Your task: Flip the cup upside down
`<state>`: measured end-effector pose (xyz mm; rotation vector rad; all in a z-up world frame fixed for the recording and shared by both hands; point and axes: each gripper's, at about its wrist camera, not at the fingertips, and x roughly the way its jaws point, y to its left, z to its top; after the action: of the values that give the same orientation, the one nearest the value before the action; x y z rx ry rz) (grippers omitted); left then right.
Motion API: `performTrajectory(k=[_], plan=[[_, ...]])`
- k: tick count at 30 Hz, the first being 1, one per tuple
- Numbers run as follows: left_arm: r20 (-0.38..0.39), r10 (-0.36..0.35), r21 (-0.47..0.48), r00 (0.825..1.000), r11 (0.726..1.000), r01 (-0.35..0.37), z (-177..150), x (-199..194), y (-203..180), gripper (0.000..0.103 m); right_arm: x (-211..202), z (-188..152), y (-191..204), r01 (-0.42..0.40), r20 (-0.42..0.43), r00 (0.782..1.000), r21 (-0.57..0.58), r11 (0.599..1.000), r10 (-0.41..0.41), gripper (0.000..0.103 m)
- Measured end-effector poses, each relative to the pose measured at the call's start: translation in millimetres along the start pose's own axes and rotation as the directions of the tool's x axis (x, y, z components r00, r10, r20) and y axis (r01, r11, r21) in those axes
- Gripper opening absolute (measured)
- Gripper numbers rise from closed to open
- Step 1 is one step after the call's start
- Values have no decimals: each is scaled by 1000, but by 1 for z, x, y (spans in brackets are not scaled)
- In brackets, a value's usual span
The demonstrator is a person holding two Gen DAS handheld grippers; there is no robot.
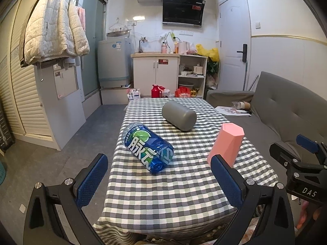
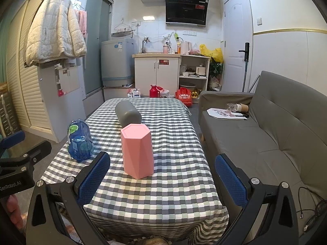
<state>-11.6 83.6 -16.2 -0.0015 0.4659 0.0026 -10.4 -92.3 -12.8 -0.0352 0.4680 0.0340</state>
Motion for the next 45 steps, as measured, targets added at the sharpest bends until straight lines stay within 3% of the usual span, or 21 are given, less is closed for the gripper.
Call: performTrajectory(k=[45], plan=[[3,-4,-5,1000,1000,4,0,-3,-2,103,5,-2,0,0,-11,1000,-7,1000,0,103]])
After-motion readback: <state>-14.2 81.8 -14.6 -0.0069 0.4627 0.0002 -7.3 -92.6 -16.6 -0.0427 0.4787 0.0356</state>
